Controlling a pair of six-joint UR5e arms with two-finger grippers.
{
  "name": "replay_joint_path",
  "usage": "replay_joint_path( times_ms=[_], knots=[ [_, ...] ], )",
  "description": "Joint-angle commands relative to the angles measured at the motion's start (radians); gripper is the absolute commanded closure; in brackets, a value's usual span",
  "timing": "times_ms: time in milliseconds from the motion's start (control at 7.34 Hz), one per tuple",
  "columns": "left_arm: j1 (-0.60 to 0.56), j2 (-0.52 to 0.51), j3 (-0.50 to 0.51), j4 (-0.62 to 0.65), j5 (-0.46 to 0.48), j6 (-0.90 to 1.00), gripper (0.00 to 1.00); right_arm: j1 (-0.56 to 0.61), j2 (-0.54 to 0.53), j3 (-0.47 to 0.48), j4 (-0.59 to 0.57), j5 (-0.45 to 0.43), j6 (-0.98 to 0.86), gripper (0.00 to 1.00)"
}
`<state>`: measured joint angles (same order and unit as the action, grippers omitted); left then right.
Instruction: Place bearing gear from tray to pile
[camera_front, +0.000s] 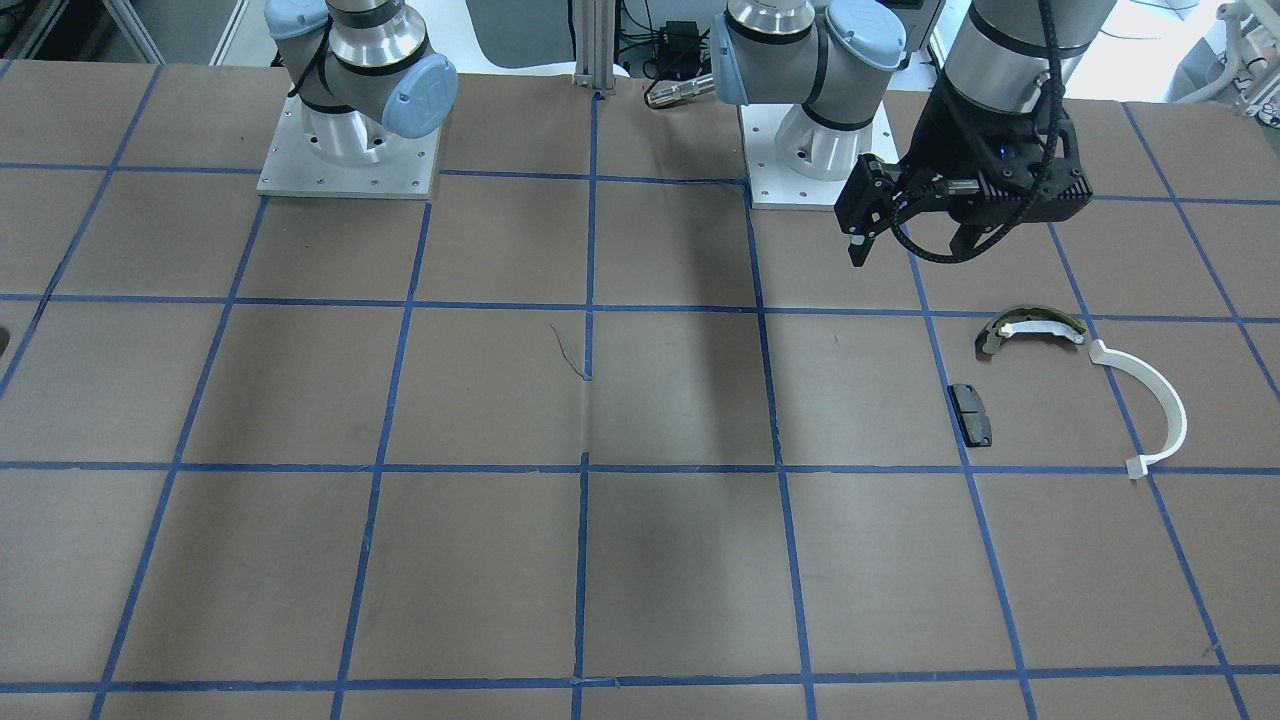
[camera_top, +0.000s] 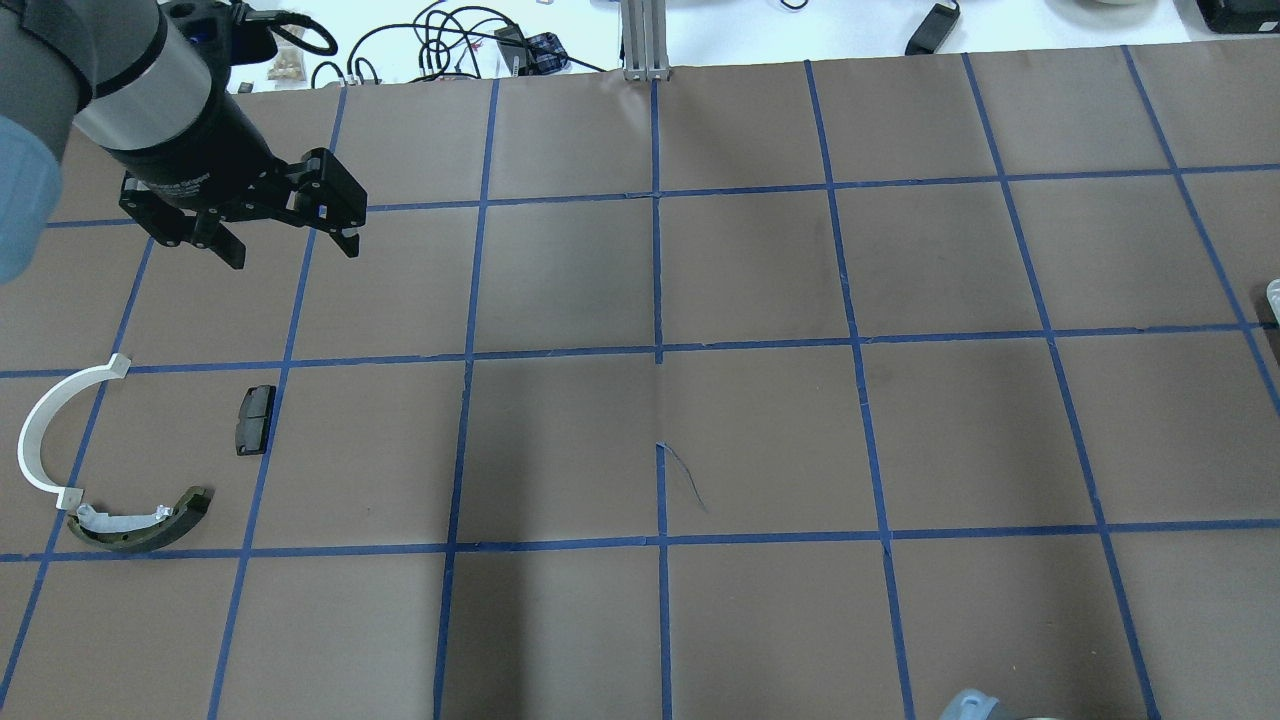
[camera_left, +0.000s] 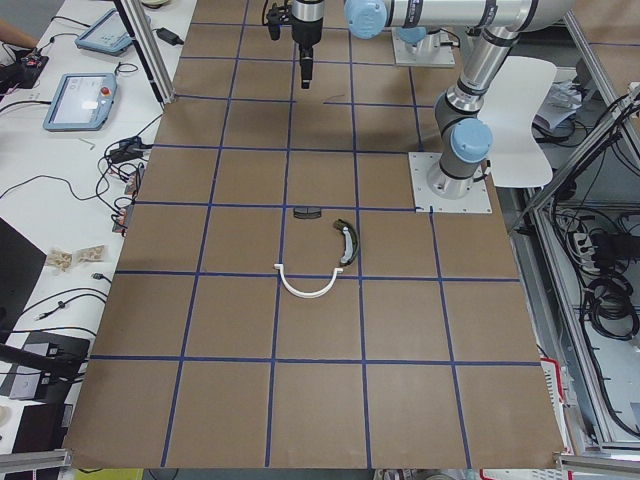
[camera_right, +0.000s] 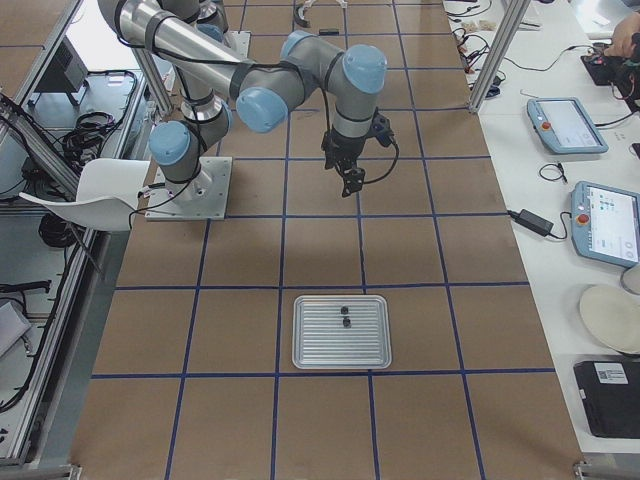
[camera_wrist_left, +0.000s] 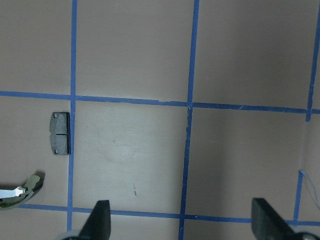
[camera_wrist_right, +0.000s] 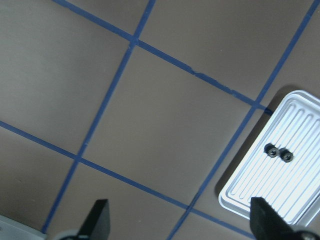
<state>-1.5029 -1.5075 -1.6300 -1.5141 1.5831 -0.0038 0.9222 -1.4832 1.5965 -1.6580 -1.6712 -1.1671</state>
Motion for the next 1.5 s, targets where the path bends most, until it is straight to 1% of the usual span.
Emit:
replay_joint_path(
  times_ms=[0, 136, 272, 408, 545, 681, 817, 953, 1225, 1362],
  knots=[
    [0.001, 0.001, -0.004, 0.0, 0.0, -0.001, 0.0, -0.071, 0.088, -0.003, -0.142, 0.001, -0.287, 0.0],
    [0.004, 0.0, -0.005, 0.0, 0.0, 0.002, 0.0, -0.109, 0.121, -0.003, -0.149, 0.01, -0.392, 0.0],
    [0.001, 0.003, -0.007, 0.0, 0.0, 0.001, 0.0, -0.115, 0.164, -0.009, -0.167, 0.01, -0.483, 0.0],
    [0.001, 0.003, -0.007, 0.0, -0.002, -0.001, 0.0, -0.117, 0.199, -0.009, -0.234, 0.004, -0.597, 0.0],
    [0.001, -0.003, 0.001, 0.0, 0.0, 0.001, 0.0, -0.123, 0.227, -0.009, -0.273, 0.002, -0.679, 0.0],
    [0.001, 0.01, -0.013, 0.0, 0.0, 0.001, 0.0, -0.169, 0.25, -0.01, -0.275, 0.011, -0.721, 0.0],
    [0.001, 0.007, -0.01, 0.0, 0.0, 0.001, 0.0, -0.183, 0.291, -0.013, -0.299, 0.011, -0.797, 0.0],
    [0.001, 0.003, -0.005, 0.0, 0.0, -0.001, 0.0, -0.187, 0.325, -0.013, -0.365, 0.013, -0.863, 0.0],
    [0.001, 0.004, -0.007, 0.0, 0.0, 0.001, 0.0, -0.204, 0.383, -0.013, -0.385, 0.015, -0.977, 0.0],
    [0.001, -0.002, -0.002, 0.0, 0.0, 0.001, 0.0, -0.206, 0.402, -0.01, -0.414, 0.013, -1.011, 0.0]
  ],
)
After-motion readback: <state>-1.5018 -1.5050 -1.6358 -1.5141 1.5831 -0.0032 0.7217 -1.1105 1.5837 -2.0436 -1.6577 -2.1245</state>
